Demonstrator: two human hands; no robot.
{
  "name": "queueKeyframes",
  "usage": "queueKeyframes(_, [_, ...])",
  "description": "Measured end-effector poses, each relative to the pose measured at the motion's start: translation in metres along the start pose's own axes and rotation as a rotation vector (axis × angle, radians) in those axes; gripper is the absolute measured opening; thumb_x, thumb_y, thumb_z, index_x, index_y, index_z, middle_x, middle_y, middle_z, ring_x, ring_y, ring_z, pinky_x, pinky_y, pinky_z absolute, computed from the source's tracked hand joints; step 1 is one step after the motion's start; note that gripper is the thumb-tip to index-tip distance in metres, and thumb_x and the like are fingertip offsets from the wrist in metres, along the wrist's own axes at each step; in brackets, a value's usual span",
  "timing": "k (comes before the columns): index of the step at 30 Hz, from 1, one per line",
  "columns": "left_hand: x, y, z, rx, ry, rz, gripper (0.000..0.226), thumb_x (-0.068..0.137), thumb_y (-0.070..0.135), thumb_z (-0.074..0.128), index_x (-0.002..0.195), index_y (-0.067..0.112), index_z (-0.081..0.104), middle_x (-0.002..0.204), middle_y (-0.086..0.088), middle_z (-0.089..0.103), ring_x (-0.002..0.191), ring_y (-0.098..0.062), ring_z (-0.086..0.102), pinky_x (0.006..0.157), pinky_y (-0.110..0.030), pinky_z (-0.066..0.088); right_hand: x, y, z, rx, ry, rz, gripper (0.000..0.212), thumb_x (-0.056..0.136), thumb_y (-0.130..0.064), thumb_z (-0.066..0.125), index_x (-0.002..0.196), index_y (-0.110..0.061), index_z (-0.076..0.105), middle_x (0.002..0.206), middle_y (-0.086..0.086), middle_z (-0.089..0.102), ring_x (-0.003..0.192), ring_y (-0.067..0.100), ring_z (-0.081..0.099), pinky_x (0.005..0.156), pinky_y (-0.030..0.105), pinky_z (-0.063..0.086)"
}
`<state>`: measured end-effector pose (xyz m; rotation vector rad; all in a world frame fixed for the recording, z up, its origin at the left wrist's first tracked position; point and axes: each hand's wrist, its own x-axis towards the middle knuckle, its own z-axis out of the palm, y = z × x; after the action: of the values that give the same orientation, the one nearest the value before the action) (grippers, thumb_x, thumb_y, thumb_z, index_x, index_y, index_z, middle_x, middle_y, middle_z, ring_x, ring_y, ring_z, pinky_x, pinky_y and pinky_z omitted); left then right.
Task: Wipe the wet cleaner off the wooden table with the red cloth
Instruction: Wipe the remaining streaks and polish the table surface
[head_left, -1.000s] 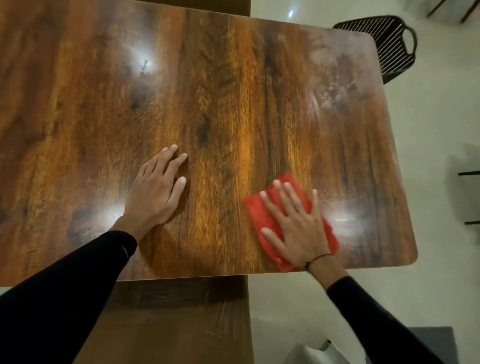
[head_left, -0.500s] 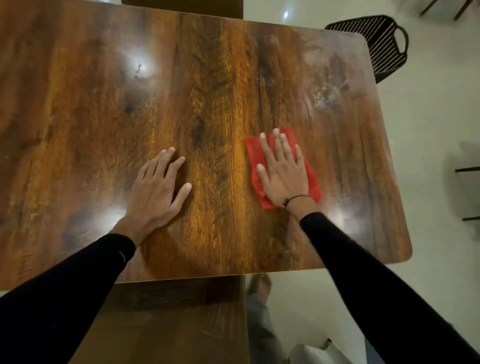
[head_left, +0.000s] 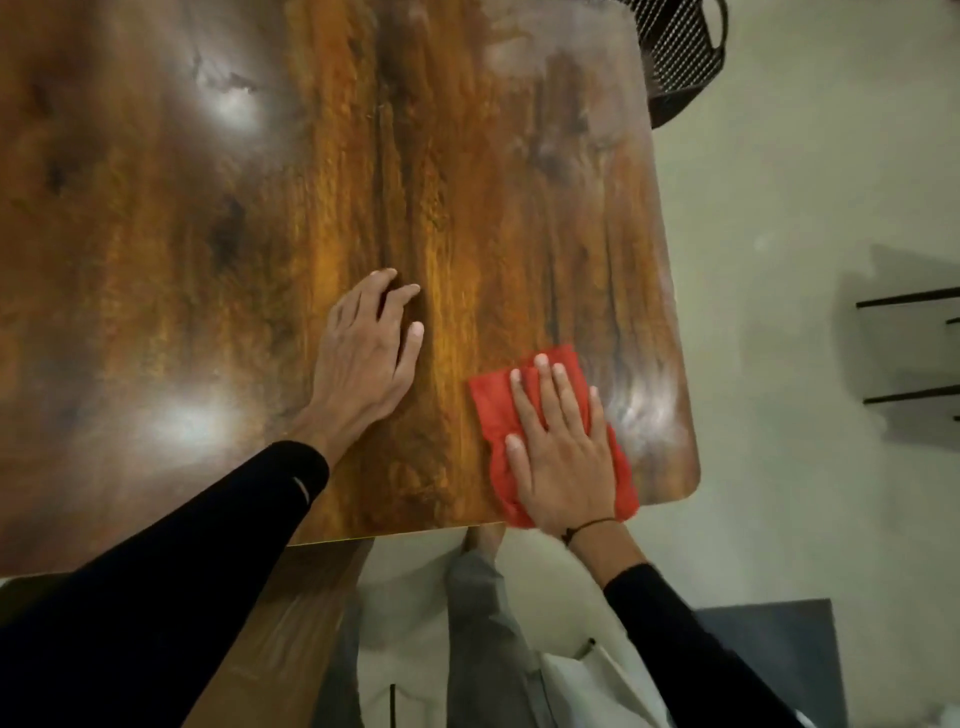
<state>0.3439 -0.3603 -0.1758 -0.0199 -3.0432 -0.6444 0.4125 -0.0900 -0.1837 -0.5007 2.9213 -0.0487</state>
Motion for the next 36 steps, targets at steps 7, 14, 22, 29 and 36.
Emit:
queueKeyframes(7, [0.038,0.037,0.026,0.032,0.073,-0.076,0.047,0.116,0.037,0.041,0.157,0.015,0.048,0.166,-0.012,0.041,0.156,-0.03,0.039,0.128,-0.049,0.033,0.113,0.049,-0.026,0.027,0.097,0.172,0.071,0.116,-0.05,0.018,0.179,-0.019,0.013,0.187,0.012,0.005,0.174,0.031,0.005,0.138,0.061,0.012])
queueKeyframes(14, [0.035,0.032,0.035,0.081,0.093,-0.092,0.046,0.115,0.036,0.043,0.158,0.02,0.047,0.168,-0.006,0.04,0.156,-0.028,0.039,0.126,-0.05,0.035,0.111,0.037,-0.021,0.017,0.07,-0.28,0.071,0.116,-0.051,0.027,0.179,-0.018,0.016,0.187,0.012,0.003,0.174,0.03,0.003,0.136,0.062,0.012])
queueKeyframes(22, [0.041,0.043,0.032,0.083,0.042,-0.139,0.053,0.113,0.044,0.037,0.159,0.019,0.046,0.17,-0.008,0.038,0.156,-0.033,0.037,0.127,-0.055,0.03,0.062,0.135,-0.024,0.06,0.036,0.152,0.069,0.117,-0.05,0.022,0.18,-0.025,0.008,0.187,0.005,-0.003,0.174,0.026,-0.002,0.139,0.061,0.01])
queueKeyframes(29, [0.045,0.051,0.033,0.119,0.036,-0.117,0.057,0.111,0.044,0.042,0.158,0.012,0.047,0.169,-0.014,0.038,0.157,-0.036,0.037,0.126,-0.055,0.031,0.181,0.144,-0.053,0.18,0.057,0.414,0.074,0.116,-0.048,0.018,0.178,-0.011,0.003,0.185,0.02,0.002,0.173,0.038,0.004,0.137,0.058,0.023])
queueKeyframes(36, [0.046,0.047,0.035,0.145,0.043,-0.107,0.058,0.11,0.046,0.047,0.158,0.014,0.047,0.168,-0.012,0.038,0.156,-0.035,0.039,0.126,-0.054,0.032,0.241,0.128,-0.064,0.049,0.063,0.302,0.076,0.115,-0.05,0.019,0.178,-0.008,0.008,0.185,0.023,0.001,0.173,0.039,0.001,0.138,0.062,0.006])
